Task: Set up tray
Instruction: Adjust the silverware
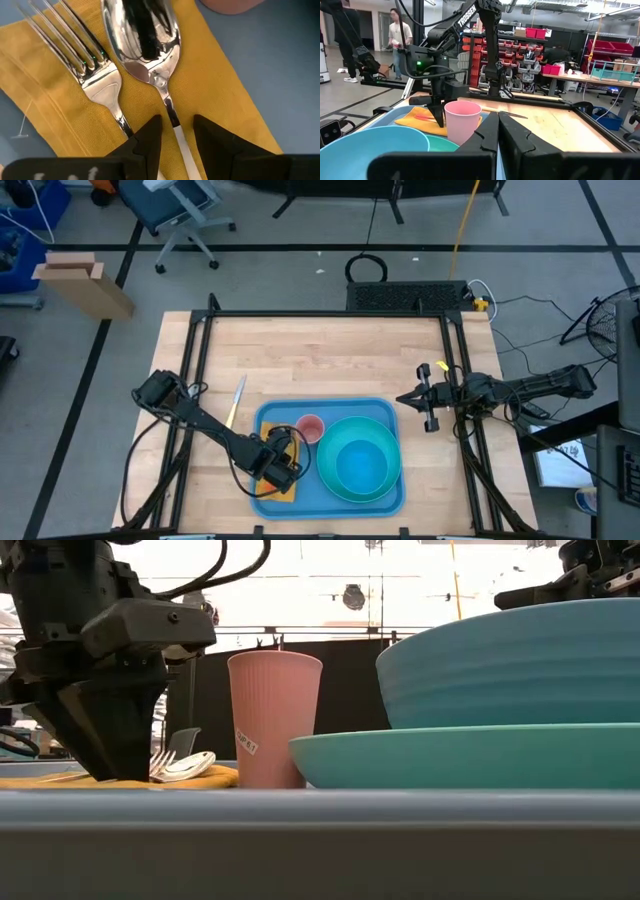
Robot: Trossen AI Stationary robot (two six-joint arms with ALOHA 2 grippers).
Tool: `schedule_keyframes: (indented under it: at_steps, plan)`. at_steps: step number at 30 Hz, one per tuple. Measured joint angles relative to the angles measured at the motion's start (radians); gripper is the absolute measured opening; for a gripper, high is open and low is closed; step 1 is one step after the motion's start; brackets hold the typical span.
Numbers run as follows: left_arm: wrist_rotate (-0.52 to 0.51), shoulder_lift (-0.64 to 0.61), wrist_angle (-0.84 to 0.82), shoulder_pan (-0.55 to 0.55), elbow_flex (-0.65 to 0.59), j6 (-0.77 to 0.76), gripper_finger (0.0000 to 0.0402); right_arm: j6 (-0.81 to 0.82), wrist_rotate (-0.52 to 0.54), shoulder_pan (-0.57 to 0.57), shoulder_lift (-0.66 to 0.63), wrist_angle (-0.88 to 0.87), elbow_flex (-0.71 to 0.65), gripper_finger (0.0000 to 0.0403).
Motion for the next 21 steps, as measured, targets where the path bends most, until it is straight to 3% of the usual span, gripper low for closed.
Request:
schedule_keyframes:
  at_steps: [9, 18, 21]
  plan:
    - [0.093, -0.059, 0.021, 0.012, -0.006, -0.171, 0.0117, 0.000, 0.000, 0.000, 0.000, 0.001, 0.000, 0.0000]
    - [0.109, -0.061, 0.024, 0.016, -0.006, -0.166, 0.0013, -0.001, 0.000, 0.000, 0.000, 0.001, 0.000, 0.0000]
    - [0.103, -0.061, 0.046, 0.016, -0.004, -0.126, 0.0017, -0.002, 0.000, 0.000, 0.000, 0.001, 0.000, 0.0000]
